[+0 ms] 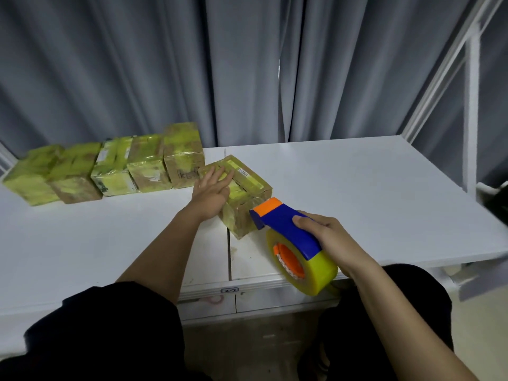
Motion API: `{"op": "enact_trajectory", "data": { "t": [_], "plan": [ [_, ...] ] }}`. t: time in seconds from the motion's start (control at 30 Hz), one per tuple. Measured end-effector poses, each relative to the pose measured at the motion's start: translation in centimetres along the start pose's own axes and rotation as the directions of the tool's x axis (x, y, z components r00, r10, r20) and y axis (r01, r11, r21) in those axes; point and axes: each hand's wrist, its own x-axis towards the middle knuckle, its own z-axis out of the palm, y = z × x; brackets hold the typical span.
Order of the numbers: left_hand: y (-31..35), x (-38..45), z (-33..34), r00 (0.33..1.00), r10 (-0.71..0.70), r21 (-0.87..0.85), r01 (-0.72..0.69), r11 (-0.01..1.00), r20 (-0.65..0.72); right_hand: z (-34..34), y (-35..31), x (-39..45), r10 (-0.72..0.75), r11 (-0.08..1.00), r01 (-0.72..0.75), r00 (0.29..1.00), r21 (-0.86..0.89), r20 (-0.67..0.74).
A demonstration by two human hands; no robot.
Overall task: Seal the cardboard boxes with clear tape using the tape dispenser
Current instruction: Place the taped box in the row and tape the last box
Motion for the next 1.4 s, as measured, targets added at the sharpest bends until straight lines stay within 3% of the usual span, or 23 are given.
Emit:
{"op": "enact_trajectory", "data": {
  "t": [0.2,0.33,0.5,0.6,0.7,0.8,0.93,1.13,1.23,1.3,1.4],
  "plan": [
    [1.7,-0.4,-1.1,0.995,-0.091,-0.005,0.091,0.996,0.046,0.6,0.9,1.2,0.016,0.998,-0.015,1.000,-0.068,0.012],
    [3.2,0.1,-1.3,0.986,-0.166,-0.021,0.165,0.986,-0.007,1.1,1.0,1.8,0.029,0.998,-0.027,0.999,-0.064,0.024],
    [5.2,1.1,-0.6,0.981,-0.180,0.301,0.192,0.934,-0.069,0.7,1.0,2.3,0.049,0.997,-0.047,0.998,-0.055,0.046],
    [4.8,1.8,-0.2,1.000,-0.029,0.437,0.028,0.899,-0.005,0.0,1.3,2.7,0.061,0.997,-0.057,0.995,-0.055,0.075],
    [3.9,2.8,-0.5,0.987,0.009,0.404,-0.074,0.912,0.161,-0.1,1.3,3.2,0.065,0.997,-0.061,0.992,-0.041,0.106],
    [3.0,3.8,-0.8,0.977,0.021,0.321,-0.089,0.943,0.210,0.1,1.3,3.6,0.051,0.999,-0.049,0.992,-0.019,0.115],
    [2.4,4.2,-1.3,0.984,0.041,0.147,-0.067,0.987,0.171,0.2,1.4,3.5,0.033,0.999,-0.036,0.991,0.021,0.129],
    [3.9,4.0,-0.4,0.968,-0.247,0.296,0.246,0.923,-0.036,0.4,1.1,3.2,0.006,1.000,-0.009,0.993,0.020,0.120],
    [5.5,3.0,-0.7,0.980,-0.095,0.486,0.170,0.857,-0.174,0.5,1.1,3.2,0.018,1.000,-0.019,0.992,0.008,0.128],
    [5.9,2.1,-0.8,0.978,-0.026,0.419,0.112,0.901,-0.205,0.2,1.1,3.1,0.034,0.999,-0.036,0.986,0.012,0.160],
    [5.4,0.7,-0.5,0.999,-0.045,0.197,0.045,0.979,-0.001,-0.4,1.1,3.3,0.056,0.997,-0.066,0.981,0.048,0.188]
  ]
}}
